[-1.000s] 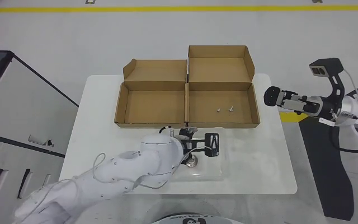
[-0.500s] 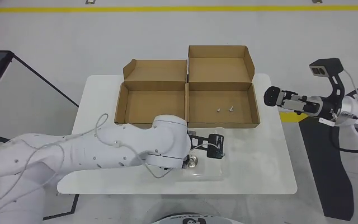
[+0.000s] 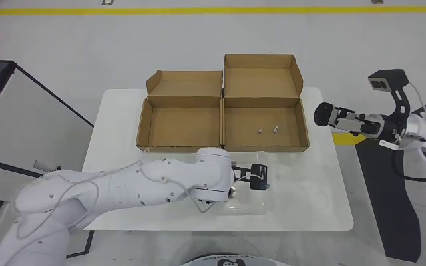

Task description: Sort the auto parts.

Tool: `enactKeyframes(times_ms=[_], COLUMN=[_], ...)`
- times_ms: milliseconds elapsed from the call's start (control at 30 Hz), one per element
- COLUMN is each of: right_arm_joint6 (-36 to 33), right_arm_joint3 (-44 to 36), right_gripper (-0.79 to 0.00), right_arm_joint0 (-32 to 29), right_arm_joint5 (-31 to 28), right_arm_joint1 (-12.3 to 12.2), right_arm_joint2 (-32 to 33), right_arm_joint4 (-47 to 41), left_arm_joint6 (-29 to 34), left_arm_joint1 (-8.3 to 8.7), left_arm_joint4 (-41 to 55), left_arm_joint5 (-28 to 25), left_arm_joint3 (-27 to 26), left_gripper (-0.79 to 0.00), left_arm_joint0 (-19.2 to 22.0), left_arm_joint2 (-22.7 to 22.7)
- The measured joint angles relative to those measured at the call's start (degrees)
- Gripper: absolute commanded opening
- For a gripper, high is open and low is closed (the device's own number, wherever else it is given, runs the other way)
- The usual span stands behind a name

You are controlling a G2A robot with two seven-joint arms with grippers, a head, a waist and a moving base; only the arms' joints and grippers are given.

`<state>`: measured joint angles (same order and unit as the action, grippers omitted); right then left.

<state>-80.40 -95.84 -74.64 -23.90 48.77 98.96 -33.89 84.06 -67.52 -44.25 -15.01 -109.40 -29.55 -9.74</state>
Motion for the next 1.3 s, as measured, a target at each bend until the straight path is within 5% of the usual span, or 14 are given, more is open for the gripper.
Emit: enactKeyframes(times_ms=[267, 500, 600, 1300], right_arm_joint6=[0.0, 0.0, 0.0, 0.0], right_arm_joint3=[0.0, 0.0, 0.0, 0.0], right_gripper=[0.0, 0.0, 0.0, 0.0], right_arm_joint0=[0.0, 0.0, 0.0, 0.0], right_arm_joint5=[0.0, 0.0, 0.0, 0.0], right_arm_joint1=[0.0, 0.0, 0.0, 0.0], right_arm_joint2=[0.0, 0.0, 0.0, 0.0], right_arm_joint4=[0.0, 0.0, 0.0, 0.0], left_arm_joint6=[-1.17, -0.11, 0.04, 0.55], left_arm_joint1=[-2.76, -4.17, -4.62, -8.18], left_arm_joint4=[-1.99, -1.79, -1.48, -0.53], left_arm_joint5=[-0.77, -1.56, -1.8, -3.43], left_arm_joint3=[3.82, 6.65, 7.67, 14.2], left_gripper=[0.0, -0.086, -0.191, -0.369], left_arm_joint0=[-2.24, -3.18, -3.48, -5.18], left_arm_joint2=[0.0, -0.09, -0.29, -0.45])
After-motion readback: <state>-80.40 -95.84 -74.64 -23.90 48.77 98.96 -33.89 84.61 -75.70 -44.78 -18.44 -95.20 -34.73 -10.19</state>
